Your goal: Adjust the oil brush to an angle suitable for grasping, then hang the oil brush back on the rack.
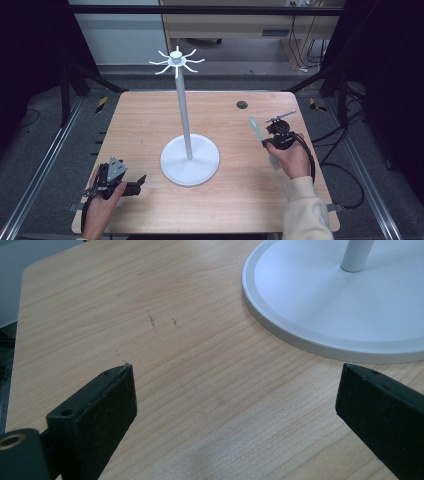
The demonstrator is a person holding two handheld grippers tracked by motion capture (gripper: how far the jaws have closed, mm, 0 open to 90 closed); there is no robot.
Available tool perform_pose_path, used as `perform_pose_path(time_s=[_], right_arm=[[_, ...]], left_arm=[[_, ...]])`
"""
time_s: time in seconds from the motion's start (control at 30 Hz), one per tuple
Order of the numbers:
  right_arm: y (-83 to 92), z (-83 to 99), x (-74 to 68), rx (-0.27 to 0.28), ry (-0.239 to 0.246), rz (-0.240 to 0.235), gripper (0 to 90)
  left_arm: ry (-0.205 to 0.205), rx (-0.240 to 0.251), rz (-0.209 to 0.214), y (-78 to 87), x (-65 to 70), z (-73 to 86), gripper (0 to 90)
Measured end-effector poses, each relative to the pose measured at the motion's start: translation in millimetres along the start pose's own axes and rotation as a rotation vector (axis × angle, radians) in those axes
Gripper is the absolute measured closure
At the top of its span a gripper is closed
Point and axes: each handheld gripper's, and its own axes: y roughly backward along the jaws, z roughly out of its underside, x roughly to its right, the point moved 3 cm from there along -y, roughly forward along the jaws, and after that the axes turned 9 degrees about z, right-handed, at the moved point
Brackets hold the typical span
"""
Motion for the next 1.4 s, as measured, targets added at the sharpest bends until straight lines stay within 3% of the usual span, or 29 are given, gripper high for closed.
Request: perform_pose_path(time_s=[0.17,0.27,0.37,0.6,1.17,1.4], right_arm=[[2.0,-12.3,0.9,0.072,-0.038,-0.041,82.6],[-2.0,-11.6,-0.5,0.077,-0.011,-0.051,82.5],[-2.6,-9.4,-3.6,0.091,-0.024,-0.078,82.5],[4.3,-14.1,-10.2,0.131,-0.002,-0.076,82.5],[62.0,-30.4,-16.9,0.335,-0.004,-0.111,82.5],[75.3,-33.2,-17.4,0.398,-0.009,-0.129,82.5]], left_arm=[[-0.001,0.0,0.003,-0.1,0.4,-0.3,2.7],[-0.005,0.006,0.01,-1.2,1.8,-1.7,2.6],[-0.012,0.004,0.012,-2.3,2.5,-2.6,2.7],[-0.016,0.004,0.02,-3.1,3.0,-3.2,2.6],[-0.017,0.004,0.02,-3.8,3.9,-3.6,2.6],[-0.017,0.003,0.019,-3.9,3.3,-3.5,2.6]])
